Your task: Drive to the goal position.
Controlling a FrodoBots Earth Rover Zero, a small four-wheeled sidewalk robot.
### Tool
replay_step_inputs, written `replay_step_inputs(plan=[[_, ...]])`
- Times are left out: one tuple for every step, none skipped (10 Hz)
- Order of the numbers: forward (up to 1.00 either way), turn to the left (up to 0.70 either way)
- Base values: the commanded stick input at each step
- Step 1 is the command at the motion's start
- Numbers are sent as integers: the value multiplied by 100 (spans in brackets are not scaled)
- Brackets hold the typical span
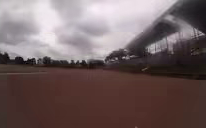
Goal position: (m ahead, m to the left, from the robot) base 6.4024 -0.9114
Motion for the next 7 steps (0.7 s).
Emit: replay_step_inputs(plan=[[70,0],[70,0],[70,0],[70,0],[70,0],[70,0],[70,0]])
